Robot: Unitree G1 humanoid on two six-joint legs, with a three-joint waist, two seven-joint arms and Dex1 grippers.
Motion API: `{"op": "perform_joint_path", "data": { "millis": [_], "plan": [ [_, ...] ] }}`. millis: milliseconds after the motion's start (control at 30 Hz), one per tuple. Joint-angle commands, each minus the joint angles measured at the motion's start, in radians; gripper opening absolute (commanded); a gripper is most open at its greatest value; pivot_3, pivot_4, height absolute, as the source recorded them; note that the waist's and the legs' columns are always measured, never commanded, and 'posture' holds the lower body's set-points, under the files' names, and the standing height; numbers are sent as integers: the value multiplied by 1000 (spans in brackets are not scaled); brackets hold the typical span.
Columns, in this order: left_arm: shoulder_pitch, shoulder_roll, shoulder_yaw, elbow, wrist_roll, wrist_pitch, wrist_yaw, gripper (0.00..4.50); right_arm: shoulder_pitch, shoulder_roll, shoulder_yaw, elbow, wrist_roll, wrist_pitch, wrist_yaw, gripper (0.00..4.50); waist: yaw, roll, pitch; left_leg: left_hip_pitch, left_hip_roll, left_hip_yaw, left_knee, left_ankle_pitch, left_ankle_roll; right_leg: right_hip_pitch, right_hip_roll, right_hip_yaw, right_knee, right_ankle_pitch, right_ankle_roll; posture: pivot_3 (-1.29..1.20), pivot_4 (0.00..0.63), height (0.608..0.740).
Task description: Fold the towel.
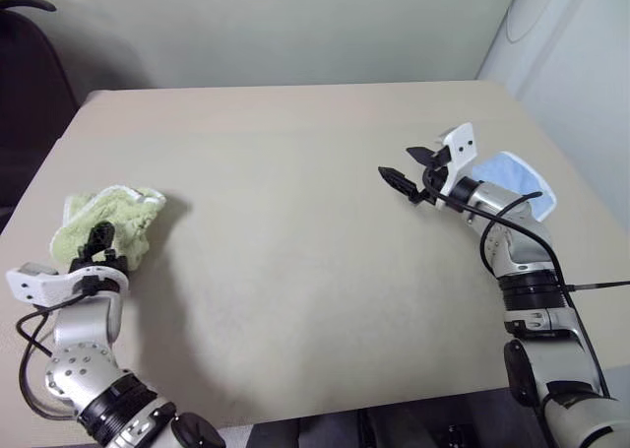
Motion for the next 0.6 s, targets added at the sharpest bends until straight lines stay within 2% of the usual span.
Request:
{"op": "perform_joint_path", "data": {
  "millis": [33, 167, 267, 333, 433, 500, 600],
  "plan": [
    [71, 42, 10, -71, -87, -1, 30, 4452, -3, 1, -9, -21, 3, -23, 9, 4298, -1, 0, 0, 0, 0, 0, 0, 0, 0, 0, 0, 0, 0, 0, 0, 0, 150, 740],
    [265, 103, 3, -151, -177, 57, -14, 4452, -7, 1, -10, -10, 4, -25, 13, 4298, -12, 0, 0, 0, 0, 1, -2, 0, 0, -1, 0, 1, -1, 0, 0, 0, 150, 740],
    [472, 197, 2, -256, -143, 74, -209, 4452, -13, -5, -10, 7, 3, -23, 18, 4298, -15, -2, 0, 0, 2, 2, -5, 0, -1, -3, 1, 1, -1, -1, -2, 0, 150, 740],
    [545, 259, 19, -300, -110, 37, -311, 4452, -10, -11, -7, 10, -1, -18, 20, 4298, -11, -2, 0, 0, 3, 1, -5, -1, -1, -3, 4, 1, 0, -2, -3, 0, 150, 740],
    [562, 372, 21, -390, -50, -21, -405, 4452, -2, -54, -33, 42, 12, -1, 45, 4298, 13, -2, 0, 0, 5, -4, -6, -1, 0, -2, 8, 1, 2, -3, -5, 0, 150, 740],
    [563, 452, -45, -426, 52, -39, -469, 4452, 10, -81, -36, 62, 13, -1, 72, 4298, 28, -2, 0, 3, 5, -7, -5, -2, 1, -3, 9, 0, 2, -2, -6, 0, 150, 740],
    [532, 549, -215, -468, 197, -49, -534, 4452, 23, -121, -35, 96, 12, -16, 117, 4298, 34, -1, 0, 9, 4, -7, -5, -4, 5, 3, 7, 0, 1, -2, -6, 0, 150, 740]
  ]
}}
